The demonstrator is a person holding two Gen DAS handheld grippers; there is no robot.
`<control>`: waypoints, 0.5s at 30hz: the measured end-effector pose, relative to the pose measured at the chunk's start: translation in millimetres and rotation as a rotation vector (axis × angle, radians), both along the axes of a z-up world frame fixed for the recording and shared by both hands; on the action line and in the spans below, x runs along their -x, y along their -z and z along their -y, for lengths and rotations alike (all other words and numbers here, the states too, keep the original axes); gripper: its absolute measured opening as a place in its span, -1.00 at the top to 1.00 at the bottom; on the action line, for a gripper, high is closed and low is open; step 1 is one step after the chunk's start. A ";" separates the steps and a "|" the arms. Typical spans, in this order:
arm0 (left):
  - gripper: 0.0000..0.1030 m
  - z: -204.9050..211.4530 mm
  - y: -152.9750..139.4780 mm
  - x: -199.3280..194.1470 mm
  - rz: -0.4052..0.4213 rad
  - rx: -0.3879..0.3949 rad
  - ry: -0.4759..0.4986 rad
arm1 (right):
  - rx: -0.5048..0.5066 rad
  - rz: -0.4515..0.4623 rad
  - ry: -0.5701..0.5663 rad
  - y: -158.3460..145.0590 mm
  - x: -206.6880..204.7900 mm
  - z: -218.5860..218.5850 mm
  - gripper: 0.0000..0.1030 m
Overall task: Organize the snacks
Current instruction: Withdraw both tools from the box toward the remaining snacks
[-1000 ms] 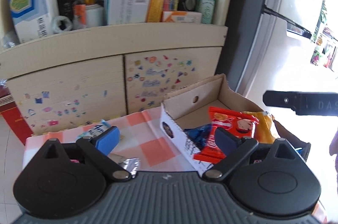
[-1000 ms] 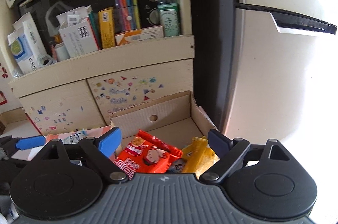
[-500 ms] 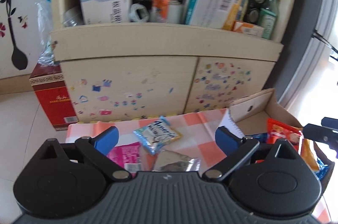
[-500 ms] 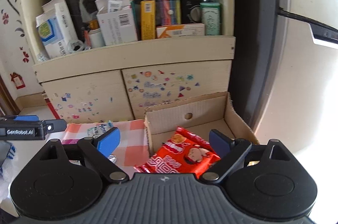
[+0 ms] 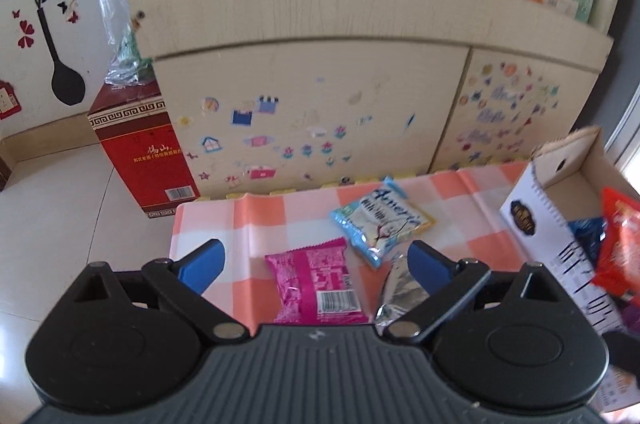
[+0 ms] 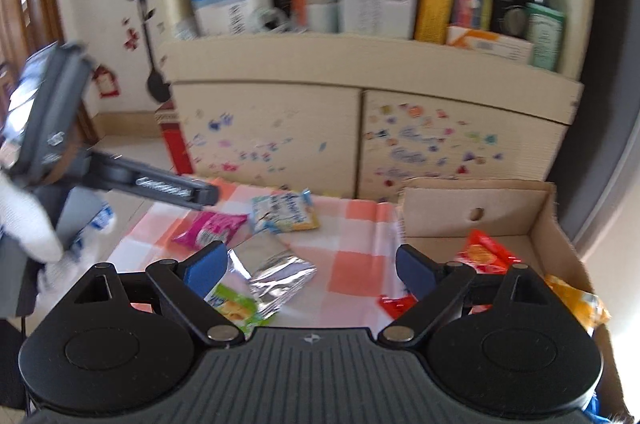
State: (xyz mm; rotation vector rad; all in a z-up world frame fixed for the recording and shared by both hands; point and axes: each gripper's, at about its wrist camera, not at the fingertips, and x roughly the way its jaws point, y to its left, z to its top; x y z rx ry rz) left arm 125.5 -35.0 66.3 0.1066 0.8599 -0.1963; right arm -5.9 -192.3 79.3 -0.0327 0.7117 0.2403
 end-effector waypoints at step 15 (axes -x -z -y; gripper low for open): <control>-0.89 -1.4 56.0 -32.9 -0.121 -0.073 0.069 | 0.076 -0.114 -0.106 56.5 -43.0 -46.2 -0.84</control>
